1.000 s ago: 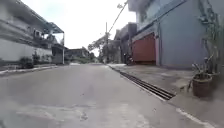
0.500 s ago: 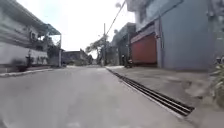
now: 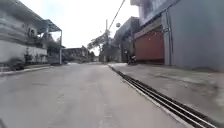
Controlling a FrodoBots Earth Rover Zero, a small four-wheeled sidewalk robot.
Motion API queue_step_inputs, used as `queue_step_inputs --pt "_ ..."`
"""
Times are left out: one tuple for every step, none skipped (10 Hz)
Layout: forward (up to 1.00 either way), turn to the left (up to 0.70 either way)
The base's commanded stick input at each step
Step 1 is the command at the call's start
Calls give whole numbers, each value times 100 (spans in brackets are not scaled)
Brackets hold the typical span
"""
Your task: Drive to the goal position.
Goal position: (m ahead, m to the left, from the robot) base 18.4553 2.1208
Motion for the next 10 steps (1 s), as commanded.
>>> queue_step_inputs --pt "100 23" --pt "100 0" --pt "100 0" --pt "100 0" --pt "100 0" --pt "100 0" --pt "100 0" --pt "100 0" --pt "100 0" --pt "100 0"
